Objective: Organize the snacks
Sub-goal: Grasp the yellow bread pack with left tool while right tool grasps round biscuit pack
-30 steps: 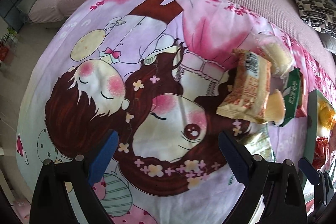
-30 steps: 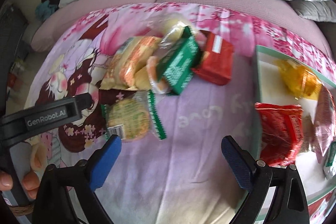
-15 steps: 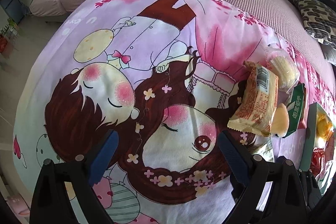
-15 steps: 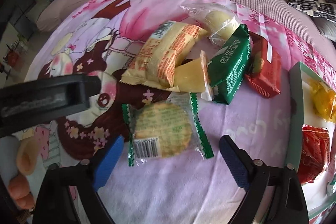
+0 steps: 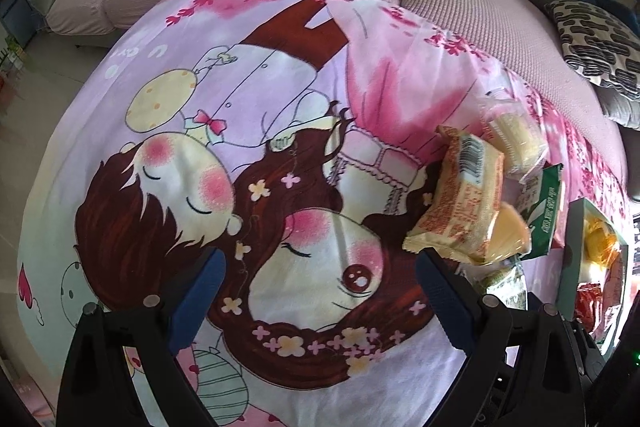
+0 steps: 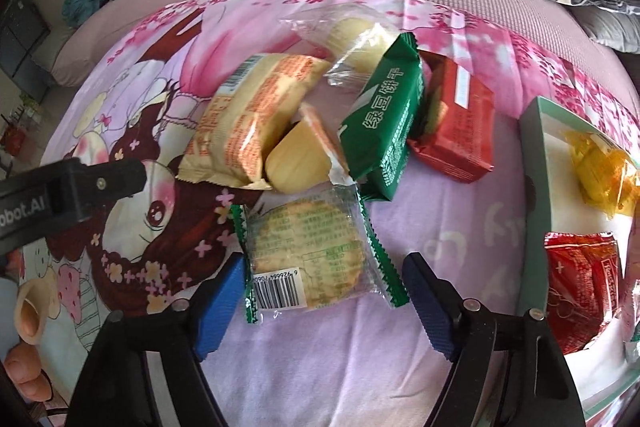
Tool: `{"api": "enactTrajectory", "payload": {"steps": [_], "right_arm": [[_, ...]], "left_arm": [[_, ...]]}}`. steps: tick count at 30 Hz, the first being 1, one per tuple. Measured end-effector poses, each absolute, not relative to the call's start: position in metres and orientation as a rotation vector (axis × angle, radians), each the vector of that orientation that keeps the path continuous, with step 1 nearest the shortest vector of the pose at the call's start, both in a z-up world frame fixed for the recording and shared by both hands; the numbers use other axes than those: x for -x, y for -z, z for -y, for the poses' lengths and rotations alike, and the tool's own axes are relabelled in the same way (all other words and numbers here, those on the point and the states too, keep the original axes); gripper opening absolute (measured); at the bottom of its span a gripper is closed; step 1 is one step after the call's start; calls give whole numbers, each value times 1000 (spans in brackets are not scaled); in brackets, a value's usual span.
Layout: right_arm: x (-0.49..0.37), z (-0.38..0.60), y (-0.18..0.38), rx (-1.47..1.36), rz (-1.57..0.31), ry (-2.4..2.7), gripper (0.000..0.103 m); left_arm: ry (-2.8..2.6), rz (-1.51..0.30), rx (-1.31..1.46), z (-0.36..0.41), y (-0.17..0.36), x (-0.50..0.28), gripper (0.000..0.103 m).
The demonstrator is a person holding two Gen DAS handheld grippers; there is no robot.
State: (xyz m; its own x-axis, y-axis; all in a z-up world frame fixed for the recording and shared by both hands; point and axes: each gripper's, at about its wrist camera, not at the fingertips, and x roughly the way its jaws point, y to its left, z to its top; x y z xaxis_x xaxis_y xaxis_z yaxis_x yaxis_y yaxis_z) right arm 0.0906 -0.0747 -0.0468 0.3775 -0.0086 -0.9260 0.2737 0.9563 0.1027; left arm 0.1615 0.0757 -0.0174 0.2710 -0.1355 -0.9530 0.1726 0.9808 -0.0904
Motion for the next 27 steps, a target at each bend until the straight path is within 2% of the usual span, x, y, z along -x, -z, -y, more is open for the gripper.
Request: {"api": "enactTrajectory", "payload": {"steps": [7, 19, 25, 27], "right_arm": [[-86, 87, 45, -287, -1158, 191, 68], [-70, 120, 34, -342, -1147, 231, 64], [-66, 122, 32, -341, -1145, 234, 64], [-69, 120, 33, -340, -1145, 236, 64]], "left_arm": [[253, -1259, -26, -63, 12, -165, 96], [390, -1245, -15, -17, 23, -176, 94], [422, -1224, -35, -3, 30, -179, 78], [438, -1232, -31, 0, 33, -181, 66]]}}
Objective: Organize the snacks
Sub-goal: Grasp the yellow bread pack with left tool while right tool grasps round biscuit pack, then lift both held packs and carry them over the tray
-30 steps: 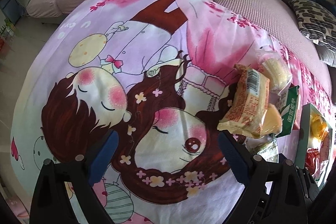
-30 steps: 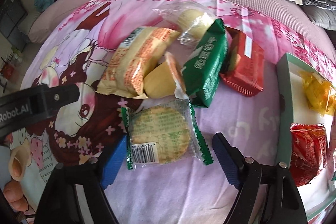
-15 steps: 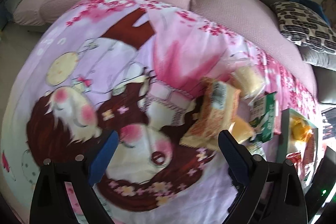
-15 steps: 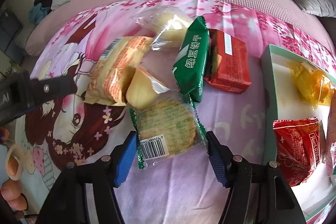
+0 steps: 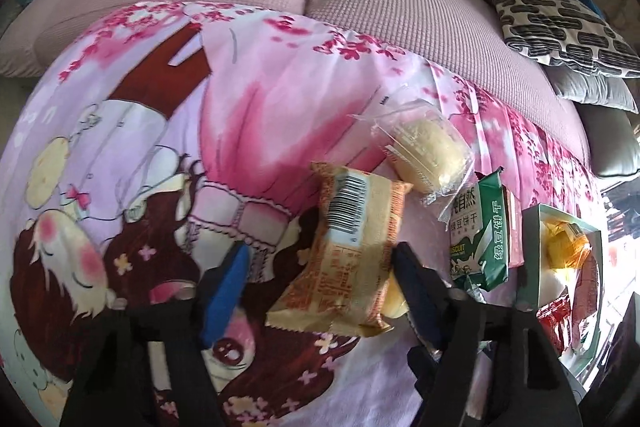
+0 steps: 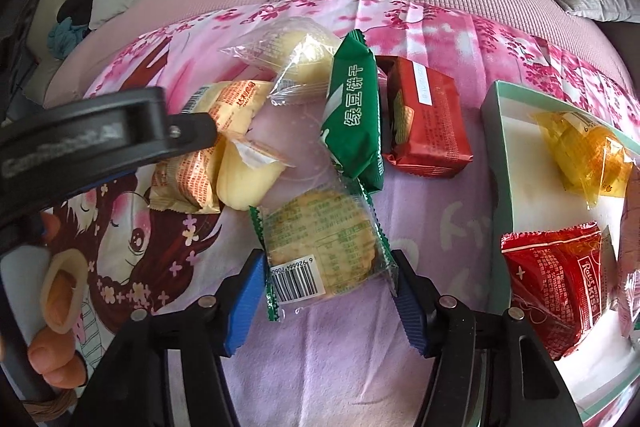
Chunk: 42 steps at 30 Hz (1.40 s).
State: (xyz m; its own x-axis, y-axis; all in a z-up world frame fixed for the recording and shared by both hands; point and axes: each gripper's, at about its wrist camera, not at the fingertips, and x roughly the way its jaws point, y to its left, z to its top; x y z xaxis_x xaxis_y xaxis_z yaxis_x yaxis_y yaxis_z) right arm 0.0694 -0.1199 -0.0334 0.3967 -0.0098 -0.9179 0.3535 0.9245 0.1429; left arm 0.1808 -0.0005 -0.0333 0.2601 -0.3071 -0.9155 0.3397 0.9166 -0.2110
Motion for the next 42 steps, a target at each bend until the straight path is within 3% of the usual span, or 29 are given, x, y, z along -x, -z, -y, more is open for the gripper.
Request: {"api": "enactTrajectory", "payload": {"steps": [12, 32, 42], "right_arm": [[-76, 115, 37, -318, -1151, 246, 64], [-71, 106, 34, -308, -1148, 254, 59], [-54, 106, 6, -340, -1080, 250, 59]], "left_arm": [[447, -1257, -27, 6, 43, -181, 44], [351, -1273, -28, -13, 29, -163, 38], [355, -1200, 2, -28, -6, -148, 38]]}}
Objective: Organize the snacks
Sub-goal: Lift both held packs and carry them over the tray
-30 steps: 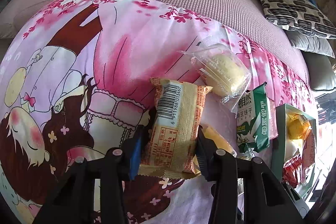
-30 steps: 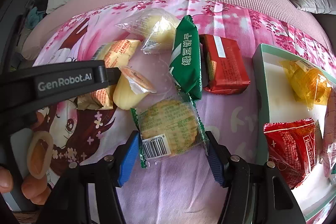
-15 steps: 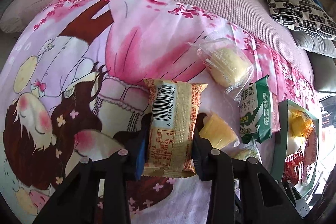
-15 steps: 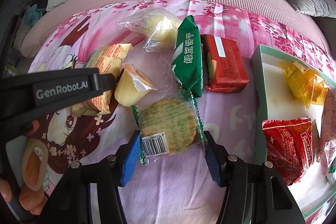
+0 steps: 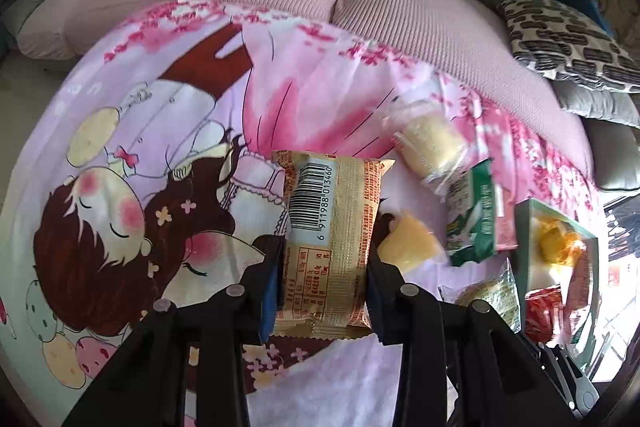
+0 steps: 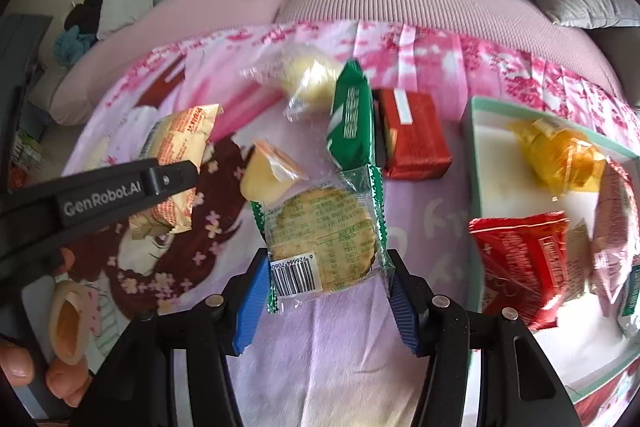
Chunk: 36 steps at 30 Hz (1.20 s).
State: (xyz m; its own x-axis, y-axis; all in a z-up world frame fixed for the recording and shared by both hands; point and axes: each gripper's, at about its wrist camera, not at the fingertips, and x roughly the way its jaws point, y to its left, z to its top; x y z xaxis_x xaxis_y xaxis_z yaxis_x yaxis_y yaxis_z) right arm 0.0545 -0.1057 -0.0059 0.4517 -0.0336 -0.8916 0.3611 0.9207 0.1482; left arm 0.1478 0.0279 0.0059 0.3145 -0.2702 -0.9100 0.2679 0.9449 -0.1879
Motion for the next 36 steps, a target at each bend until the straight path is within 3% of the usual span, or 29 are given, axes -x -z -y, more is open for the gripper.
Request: {"api": "enactTrajectory", "payload": {"steps": [13, 36], "right_arm": [[-27, 122, -37, -371, -987, 287, 59], [74, 288, -49, -639, -854, 703, 59]], "left_arm": [[450, -1086, -44, -1, -48, -119, 38], [676, -1107, -331, 152, -33, -81, 38]]}}
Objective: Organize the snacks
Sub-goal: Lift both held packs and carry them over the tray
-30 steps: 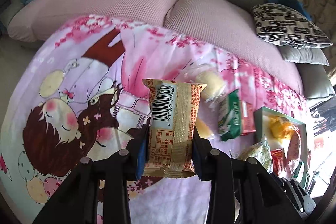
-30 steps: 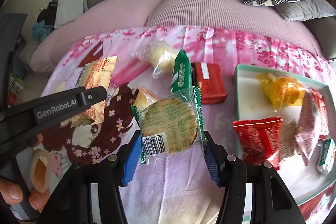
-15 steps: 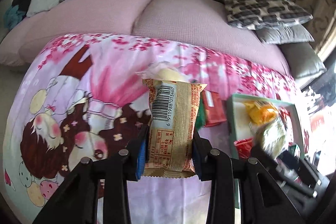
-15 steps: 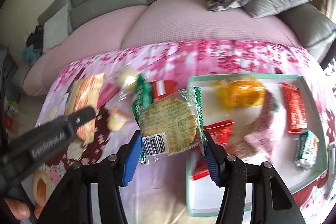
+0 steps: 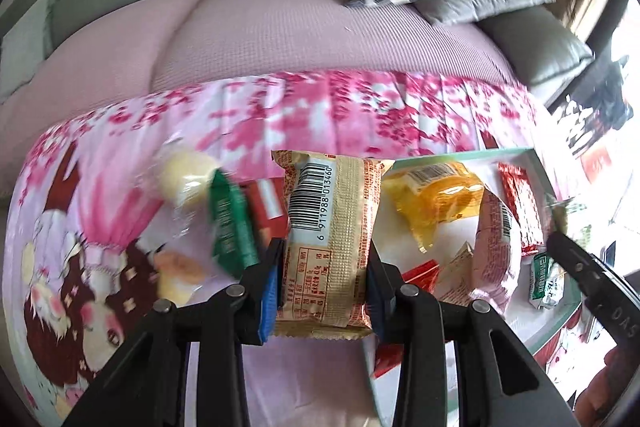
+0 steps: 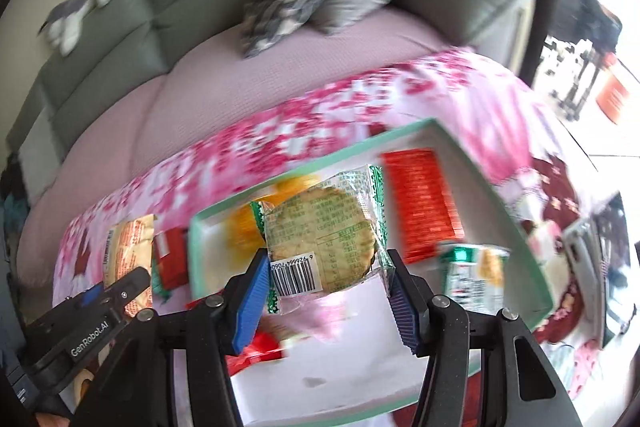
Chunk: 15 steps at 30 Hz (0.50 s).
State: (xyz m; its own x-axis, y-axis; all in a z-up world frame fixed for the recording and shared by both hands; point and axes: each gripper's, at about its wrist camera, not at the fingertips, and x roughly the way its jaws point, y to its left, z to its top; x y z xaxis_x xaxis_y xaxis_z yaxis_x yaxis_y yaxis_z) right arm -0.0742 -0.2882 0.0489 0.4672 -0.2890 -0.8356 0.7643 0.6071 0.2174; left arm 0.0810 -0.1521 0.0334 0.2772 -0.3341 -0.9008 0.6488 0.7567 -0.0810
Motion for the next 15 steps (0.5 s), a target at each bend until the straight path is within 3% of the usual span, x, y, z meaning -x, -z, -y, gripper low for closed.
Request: {"api": "enactTrajectory", "payload": {"steps": [15], "right_arm": [[105, 333, -18, -766, -870, 781, 59]], "left_arm": [[705, -1140, -444, 217, -3, -75, 38]]}}
